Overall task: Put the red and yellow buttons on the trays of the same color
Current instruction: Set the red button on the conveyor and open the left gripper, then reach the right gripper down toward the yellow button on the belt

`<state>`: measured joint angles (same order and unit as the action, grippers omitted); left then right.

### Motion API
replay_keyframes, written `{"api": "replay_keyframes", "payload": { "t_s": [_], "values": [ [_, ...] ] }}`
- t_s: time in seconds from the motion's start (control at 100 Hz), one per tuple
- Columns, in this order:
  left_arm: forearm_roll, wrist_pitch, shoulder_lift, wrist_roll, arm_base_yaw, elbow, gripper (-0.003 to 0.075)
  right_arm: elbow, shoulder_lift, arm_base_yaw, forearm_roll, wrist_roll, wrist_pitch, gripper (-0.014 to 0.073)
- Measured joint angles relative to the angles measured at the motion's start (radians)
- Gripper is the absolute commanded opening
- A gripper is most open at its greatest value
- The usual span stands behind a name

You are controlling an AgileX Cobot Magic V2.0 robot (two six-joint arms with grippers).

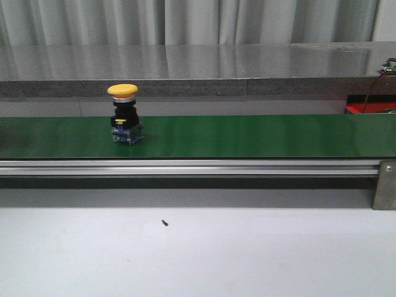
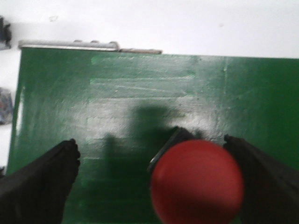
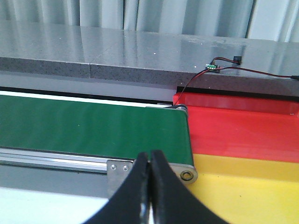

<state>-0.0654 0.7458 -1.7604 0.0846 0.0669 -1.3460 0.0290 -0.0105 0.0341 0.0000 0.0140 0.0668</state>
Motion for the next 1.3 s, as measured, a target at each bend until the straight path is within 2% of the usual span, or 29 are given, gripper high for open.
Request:
{"api": "replay_keyframes", "payload": {
  "t_s": [0.28,0.52,0.61,0.7,0.84,0.96,1.08,1.3],
  "values": [
    [-0.05,0.053,0.001,0.009,-0.086,-0.127,0.0615,0.0,0.0,0.0,0.0,0.0,0.0,-0.0068],
    [-0.054,0.088,0.024,0.009,-0.096,-0.243,0.0597,0.0,0.0,0.0,0.0,0.0,-0.017,-0.0068],
    [-0.054,0.065,0.07,0.009,-0.096,-0.245,0.0535,0.0,0.0,0.0,0.0,0.0,-0.037,-0.0068],
    [-0.054,0.028,0.136,0.009,-0.096,-0.225,0.0417,0.0,0.0,0.0,0.0,0.0,-0.052,-0.0068],
    [-0.042,-0.057,0.273,0.009,-0.096,-0.104,0.0178,0.0,0.0,0.0,0.0,0.0,-0.073,-0.0068],
    [-0.035,-0.138,0.405,0.009,-0.096,0.069,-0.0013,0.0,0.0,0.0,0.033,0.0,-0.093,-0.0068],
    [-0.033,-0.213,0.548,0.009,-0.096,0.241,-0.0019,-0.002,0.0,0.0,0.11,0.0,-0.082,-0.0068],
    [-0.033,-0.289,0.819,0.011,-0.096,0.514,-0.0019,-0.101,0.022,0.0,0.188,0.0,0.053,-0.0068]
  ]
}}
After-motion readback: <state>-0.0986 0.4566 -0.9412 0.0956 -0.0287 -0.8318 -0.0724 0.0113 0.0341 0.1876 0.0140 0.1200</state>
